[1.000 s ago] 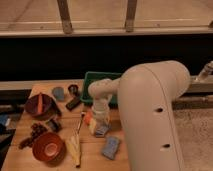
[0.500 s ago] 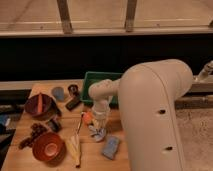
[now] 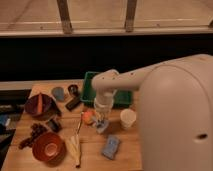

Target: Place towel in red bowl

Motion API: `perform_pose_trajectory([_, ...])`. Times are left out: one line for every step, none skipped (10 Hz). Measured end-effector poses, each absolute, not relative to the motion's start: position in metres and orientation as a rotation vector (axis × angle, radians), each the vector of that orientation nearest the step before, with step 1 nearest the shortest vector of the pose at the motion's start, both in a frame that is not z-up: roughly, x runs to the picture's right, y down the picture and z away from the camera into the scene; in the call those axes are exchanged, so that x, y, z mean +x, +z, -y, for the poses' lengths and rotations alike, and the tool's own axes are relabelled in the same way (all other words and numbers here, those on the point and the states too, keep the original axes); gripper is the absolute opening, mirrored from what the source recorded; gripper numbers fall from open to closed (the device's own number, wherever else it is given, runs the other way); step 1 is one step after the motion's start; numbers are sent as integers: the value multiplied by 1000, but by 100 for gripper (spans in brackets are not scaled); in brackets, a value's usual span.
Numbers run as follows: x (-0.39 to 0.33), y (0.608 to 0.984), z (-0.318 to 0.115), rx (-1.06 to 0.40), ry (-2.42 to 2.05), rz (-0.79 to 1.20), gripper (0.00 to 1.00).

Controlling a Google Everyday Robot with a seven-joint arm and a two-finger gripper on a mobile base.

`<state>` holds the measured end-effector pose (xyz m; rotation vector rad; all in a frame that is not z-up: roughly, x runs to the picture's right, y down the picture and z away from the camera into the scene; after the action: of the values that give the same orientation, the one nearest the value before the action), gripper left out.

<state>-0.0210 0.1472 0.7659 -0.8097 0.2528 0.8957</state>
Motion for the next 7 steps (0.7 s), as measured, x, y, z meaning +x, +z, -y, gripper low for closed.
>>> perform_pose_trajectory([-22, 747, -125, -792, 899, -193, 0])
perform_pose_trajectory([-27, 734, -108, -797, 894, -131, 0])
perform_pose_trajectory([-41, 725, -97, -811, 870, -73, 0])
perform_pose_trajectory([-62, 719, -90, -828, 832, -20, 0])
perform_pose_trajectory([-85, 714, -87, -847, 791, 23, 0])
perform_pose_trajectory([-113, 710, -85, -870, 744, 71, 0])
perform_pose_trajectory([-151, 700, -83, -907, 681, 140, 0])
